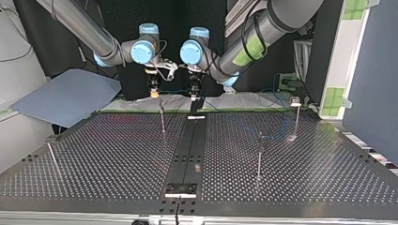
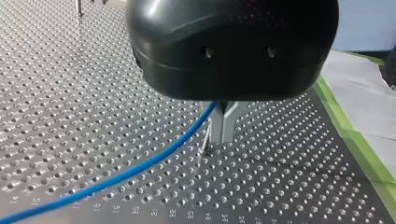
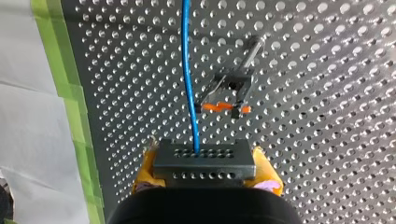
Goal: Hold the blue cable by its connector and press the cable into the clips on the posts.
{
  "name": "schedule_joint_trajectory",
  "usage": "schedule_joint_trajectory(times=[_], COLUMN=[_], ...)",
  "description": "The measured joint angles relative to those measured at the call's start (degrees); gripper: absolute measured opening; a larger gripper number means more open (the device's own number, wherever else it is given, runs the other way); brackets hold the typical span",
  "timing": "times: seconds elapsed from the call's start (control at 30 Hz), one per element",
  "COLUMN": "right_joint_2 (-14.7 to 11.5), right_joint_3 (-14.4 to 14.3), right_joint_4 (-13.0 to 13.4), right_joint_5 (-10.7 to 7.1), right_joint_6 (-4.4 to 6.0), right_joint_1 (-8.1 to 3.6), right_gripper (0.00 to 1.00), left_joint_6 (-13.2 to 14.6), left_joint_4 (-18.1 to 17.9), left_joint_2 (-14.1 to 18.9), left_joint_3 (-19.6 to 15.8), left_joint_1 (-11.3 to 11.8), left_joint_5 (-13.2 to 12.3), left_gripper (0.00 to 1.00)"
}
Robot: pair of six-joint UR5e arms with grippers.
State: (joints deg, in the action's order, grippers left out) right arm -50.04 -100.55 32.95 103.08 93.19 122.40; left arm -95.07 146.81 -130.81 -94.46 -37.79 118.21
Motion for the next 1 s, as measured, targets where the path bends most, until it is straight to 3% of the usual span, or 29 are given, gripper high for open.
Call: schedule_joint_trajectory(times=[0.3,0.47,0.73,1.0], right_joint_2=[1.0,2.2,2.4,2.4], right_joint_3=[-0.2,-0.2,-0.2,0.1], right_joint_4=[2.1,3.6,5.5,6.1], right_joint_5=[0.38,-0.2,-3.26,-6.41], right_joint_6=[0.37,0.54,1.34,1.23], right_joint_1=[-1.68,-3.73,-7.42,-9.28], right_gripper=[0.0,0.0,0.0,0.0], left_joint_6=[0.3,0.5,0.2,0.1], left_joint_4=[0.0,-0.1,-1.4,-1.6], left_joint_2=[0.0,0.0,0.0,-0.1], left_joint_3=[0.0,0.0,0.0,0.0], left_joint_1=[-0.3,-0.6,-1.1,-1.1], left_joint_5=[0.1,0.1,0.7,1.1], left_gripper=[0.0,0.0,0.0,0.0])
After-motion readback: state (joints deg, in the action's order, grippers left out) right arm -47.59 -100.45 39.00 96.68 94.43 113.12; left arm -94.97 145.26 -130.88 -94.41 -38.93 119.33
